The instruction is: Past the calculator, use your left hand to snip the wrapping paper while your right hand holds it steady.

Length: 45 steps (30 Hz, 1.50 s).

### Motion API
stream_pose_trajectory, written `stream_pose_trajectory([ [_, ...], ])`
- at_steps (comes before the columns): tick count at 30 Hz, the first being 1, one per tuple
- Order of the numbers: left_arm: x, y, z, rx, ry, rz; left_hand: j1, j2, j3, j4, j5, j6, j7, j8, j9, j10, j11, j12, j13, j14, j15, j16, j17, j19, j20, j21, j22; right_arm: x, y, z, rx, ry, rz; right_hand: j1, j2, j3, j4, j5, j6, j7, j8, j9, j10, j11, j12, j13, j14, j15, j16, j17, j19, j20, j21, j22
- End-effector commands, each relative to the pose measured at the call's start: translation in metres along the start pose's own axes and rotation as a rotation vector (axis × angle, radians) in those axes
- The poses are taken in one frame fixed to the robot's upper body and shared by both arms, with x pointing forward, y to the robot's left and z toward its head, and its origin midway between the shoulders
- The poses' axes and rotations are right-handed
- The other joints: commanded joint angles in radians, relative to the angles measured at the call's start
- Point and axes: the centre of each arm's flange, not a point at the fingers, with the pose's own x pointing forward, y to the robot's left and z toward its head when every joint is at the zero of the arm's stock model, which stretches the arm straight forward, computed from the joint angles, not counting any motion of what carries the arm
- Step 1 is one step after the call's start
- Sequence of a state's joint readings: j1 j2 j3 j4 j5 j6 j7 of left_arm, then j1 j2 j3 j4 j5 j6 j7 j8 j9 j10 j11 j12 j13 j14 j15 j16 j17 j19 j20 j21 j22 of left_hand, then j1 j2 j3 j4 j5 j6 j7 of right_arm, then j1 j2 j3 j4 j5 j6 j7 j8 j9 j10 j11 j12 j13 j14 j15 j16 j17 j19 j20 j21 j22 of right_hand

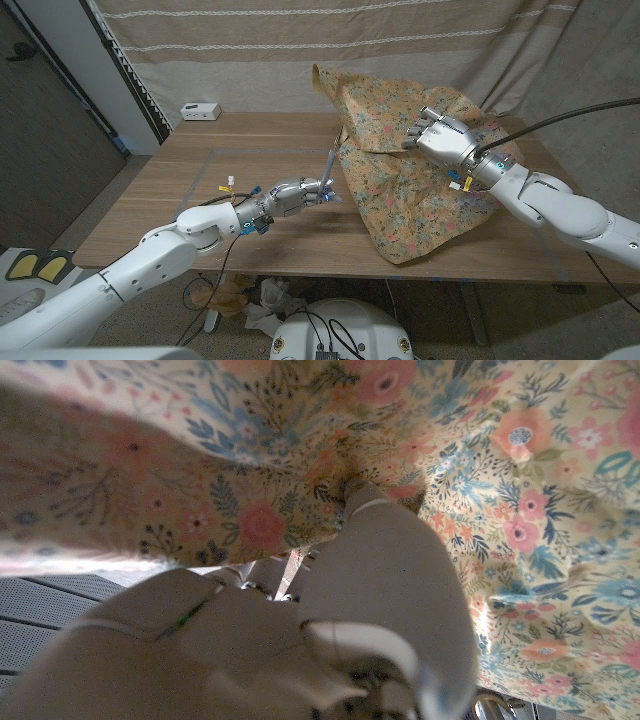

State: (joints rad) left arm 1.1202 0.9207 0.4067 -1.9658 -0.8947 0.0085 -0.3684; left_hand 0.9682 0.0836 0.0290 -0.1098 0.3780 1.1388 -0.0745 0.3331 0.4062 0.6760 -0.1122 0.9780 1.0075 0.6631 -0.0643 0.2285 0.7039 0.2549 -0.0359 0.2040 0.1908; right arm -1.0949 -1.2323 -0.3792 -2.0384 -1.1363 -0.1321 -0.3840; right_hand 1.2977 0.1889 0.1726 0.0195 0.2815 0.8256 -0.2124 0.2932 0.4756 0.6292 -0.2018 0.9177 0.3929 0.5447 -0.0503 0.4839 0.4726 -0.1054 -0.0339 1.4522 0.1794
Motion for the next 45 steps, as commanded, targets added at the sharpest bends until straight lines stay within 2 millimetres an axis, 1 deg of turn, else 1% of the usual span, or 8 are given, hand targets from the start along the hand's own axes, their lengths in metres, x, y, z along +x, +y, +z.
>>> stream_pose_trajectory([
  [1,-0.01,-0.005,-0.013,-0.057,-0.012,0.024,0.094,0.087,0.09,0.083,0.004,0.004,-0.009,0.013,0.009,0.096,-0.097,0.004,0.001,0.014,-0.16,-0.002,0.003,0.004,0.01,0.001,0.0,0.004,0.004,0.005,0.013,-0.006,0.032,0.009,0.007,-0.002,0.001,0.01,0.01,-0.002,0.003,0.0,0.006,0.0,0.004,0.003,0.012,-0.189,-0.002,0.002,0.001,-0.153,0.003,0.002],
  [8,-0.013,-0.001,-0.014,-0.069,-0.012,0.034,0.096,0.084,0.101,0.086,-0.007,0.005,-0.004,0.01,0.002,0.1,-0.096,-0.003,-0.013,0.018,-0.161,-0.003,0.001,0.009,0.016,0.003,0.001,0.006,0.004,0.007,0.018,-0.004,0.037,0.009,0.008,-0.002,0.002,0.011,0.011,-0.002,0.002,-0.001,0.005,0.0,0.003,0.002,0.013,-0.189,-0.002,0.0,0.002,-0.153,0.004,0.001],
  [11,-0.014,0.0,-0.016,-0.071,-0.012,0.029,0.084,0.047,0.091,0.083,-0.029,-0.007,-0.001,-0.009,-0.024,0.114,-0.096,-0.005,-0.026,0.024,-0.157,-0.004,-0.004,0.014,0.011,0.003,0.0,0.008,0.004,0.008,0.019,-0.004,0.039,0.008,0.007,-0.003,0.002,0.011,0.012,-0.002,0.001,-0.002,0.009,0.001,0.004,0.001,0.014,-0.189,-0.002,-0.001,0.003,-0.153,0.004,0.001],
  [13,-0.014,0.001,-0.017,-0.066,-0.009,0.027,0.051,-0.011,0.061,0.086,-0.06,-0.029,0.003,-0.039,-0.056,0.124,-0.097,-0.015,-0.049,0.032,-0.158,-0.002,-0.009,0.018,0.005,0.002,0.0,0.009,0.004,0.009,0.018,-0.006,0.041,0.008,0.007,-0.003,0.002,0.01,0.013,-0.002,0.002,-0.002,0.009,0.001,0.005,0.003,0.014,-0.189,-0.002,-0.002,0.003,-0.153,0.004,0.001],
  [18,-0.014,0.002,-0.02,-0.079,-0.018,0.028,0.044,-0.052,0.044,0.078,-0.077,-0.041,-0.007,-0.059,-0.078,0.126,-0.098,-0.024,-0.065,0.028,-0.157,-0.006,-0.013,0.018,0.004,0.0,0.0,0.013,0.004,0.01,0.019,-0.008,0.044,0.008,0.007,-0.003,0.001,0.011,0.015,-0.002,0.001,-0.003,0.01,0.0,0.005,0.004,0.015,-0.189,-0.002,-0.003,0.004,-0.153,0.003,0.001],
  [29,-0.009,0.005,-0.024,-0.097,-0.037,0.001,0.03,-0.084,0.025,0.075,-0.1,-0.091,-0.014,-0.106,-0.114,0.096,-0.1,-0.052,-0.091,0.01,-0.156,-0.012,-0.018,0.012,0.012,-0.002,0.001,0.016,0.001,0.012,0.018,-0.008,0.065,0.008,0.006,-0.005,-0.001,0.013,0.016,-0.002,0.002,-0.003,0.013,0.0,0.005,0.003,0.017,-0.189,-0.001,-0.005,0.008,-0.152,0.0,0.001],
  [38,-0.012,0.006,-0.03,-0.106,-0.057,-0.006,0.021,-0.095,0.017,0.076,-0.105,-0.088,-0.015,-0.111,-0.123,0.093,-0.099,-0.056,-0.096,0.002,-0.155,-0.014,-0.019,0.007,0.012,-0.004,0.001,0.015,-0.005,0.019,0.016,-0.007,0.075,0.008,0.006,-0.006,-0.002,0.015,0.018,-0.002,0.002,-0.003,0.014,0.0,0.004,0.002,0.017,-0.189,-0.002,-0.007,0.01,-0.152,-0.004,0.0],
  [45,-0.015,0.003,-0.035,-0.112,-0.059,-0.007,-0.004,-0.131,-0.007,0.079,-0.113,-0.095,-0.012,-0.121,-0.137,0.088,-0.099,-0.063,-0.104,-0.005,-0.153,-0.014,-0.021,0.005,0.01,-0.004,0.001,0.015,-0.004,0.02,0.022,-0.004,0.086,0.008,0.006,-0.007,-0.003,0.016,0.018,-0.002,0.002,-0.003,0.016,0.0,0.005,0.003,0.018,-0.189,-0.001,-0.008,0.012,-0.152,-0.007,0.0],
])
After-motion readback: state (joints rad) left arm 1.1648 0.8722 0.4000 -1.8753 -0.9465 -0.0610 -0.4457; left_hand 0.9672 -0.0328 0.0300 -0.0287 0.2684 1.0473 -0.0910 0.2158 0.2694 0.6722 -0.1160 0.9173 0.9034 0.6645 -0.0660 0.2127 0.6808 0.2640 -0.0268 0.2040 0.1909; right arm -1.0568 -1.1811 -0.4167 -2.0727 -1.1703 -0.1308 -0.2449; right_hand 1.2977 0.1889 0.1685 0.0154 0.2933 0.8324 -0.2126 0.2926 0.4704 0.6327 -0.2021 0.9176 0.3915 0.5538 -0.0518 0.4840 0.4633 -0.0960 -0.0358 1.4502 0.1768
